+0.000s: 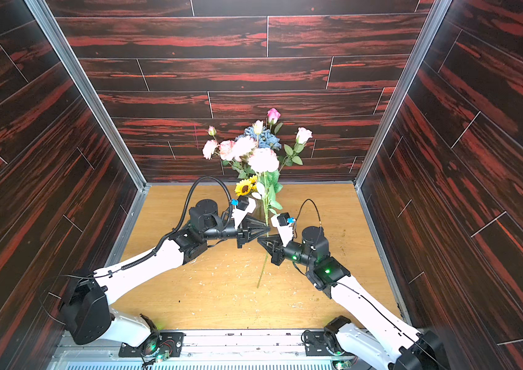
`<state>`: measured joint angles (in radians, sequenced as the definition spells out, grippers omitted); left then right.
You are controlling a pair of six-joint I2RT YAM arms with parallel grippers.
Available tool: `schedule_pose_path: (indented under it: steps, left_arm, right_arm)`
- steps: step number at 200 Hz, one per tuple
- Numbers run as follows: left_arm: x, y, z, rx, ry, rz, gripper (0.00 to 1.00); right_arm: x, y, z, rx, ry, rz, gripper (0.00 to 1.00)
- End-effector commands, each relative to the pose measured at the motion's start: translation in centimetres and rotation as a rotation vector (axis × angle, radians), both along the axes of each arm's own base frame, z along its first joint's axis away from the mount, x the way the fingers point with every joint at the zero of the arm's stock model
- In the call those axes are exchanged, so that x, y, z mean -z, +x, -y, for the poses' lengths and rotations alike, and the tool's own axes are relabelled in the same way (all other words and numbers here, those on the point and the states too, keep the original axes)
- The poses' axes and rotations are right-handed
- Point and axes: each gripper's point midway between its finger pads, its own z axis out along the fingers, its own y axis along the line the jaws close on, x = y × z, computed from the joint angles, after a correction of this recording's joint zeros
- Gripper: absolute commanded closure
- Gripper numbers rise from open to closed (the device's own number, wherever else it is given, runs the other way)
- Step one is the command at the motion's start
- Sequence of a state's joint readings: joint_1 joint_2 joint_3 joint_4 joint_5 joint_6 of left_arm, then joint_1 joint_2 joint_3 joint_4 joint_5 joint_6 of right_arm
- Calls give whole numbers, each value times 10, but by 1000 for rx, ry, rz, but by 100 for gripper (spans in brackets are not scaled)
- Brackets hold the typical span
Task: Pick out pink flowers from the vase
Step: Pick up the flower from the vase, then place the flower at the center of the board.
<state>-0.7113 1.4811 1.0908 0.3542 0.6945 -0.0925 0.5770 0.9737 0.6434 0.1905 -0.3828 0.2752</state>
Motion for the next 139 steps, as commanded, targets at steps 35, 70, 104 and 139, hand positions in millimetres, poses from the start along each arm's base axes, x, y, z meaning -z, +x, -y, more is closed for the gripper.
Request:
schedule_pose_path:
  steps: [35,70,104,139]
  left_arm:
    - [7,16,-24,-205,16,8,32]
    - [9,35,-47,-397,-9,5,24]
    - [13,57,-76,-615,-16,1,0]
    - [24,68,-92,-730,-6,-7,0]
  right_arm:
    - [-11,25,26,214,-57,46,100]
    - [-14,51,57,449,-103,54,100]
    - [-21,74,108,770,-134,70,100]
    - [-10,94,165,1057,-237,-21,100]
